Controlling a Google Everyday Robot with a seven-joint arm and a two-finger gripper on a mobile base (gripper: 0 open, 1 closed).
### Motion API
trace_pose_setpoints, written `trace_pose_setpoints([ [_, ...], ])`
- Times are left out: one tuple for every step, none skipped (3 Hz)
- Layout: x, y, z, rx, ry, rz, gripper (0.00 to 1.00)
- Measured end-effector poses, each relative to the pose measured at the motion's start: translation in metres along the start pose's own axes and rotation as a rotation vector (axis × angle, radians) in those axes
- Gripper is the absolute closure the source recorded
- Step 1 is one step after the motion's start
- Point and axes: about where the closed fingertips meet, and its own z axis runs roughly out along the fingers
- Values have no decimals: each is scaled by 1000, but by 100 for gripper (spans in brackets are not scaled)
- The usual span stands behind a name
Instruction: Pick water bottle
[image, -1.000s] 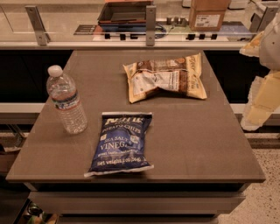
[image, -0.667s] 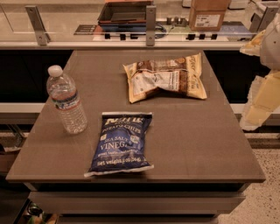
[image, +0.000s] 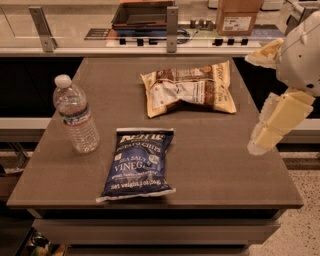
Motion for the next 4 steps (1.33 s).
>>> trace_pose_setpoints([
  [-36, 6, 18, -51, -147, -41, 0],
  [-65, 13, 37, -107, -307, -26, 0],
  [-86, 16, 53, -150, -455, 41, 0],
  [-106, 20, 58, -160, -553, 111, 0],
])
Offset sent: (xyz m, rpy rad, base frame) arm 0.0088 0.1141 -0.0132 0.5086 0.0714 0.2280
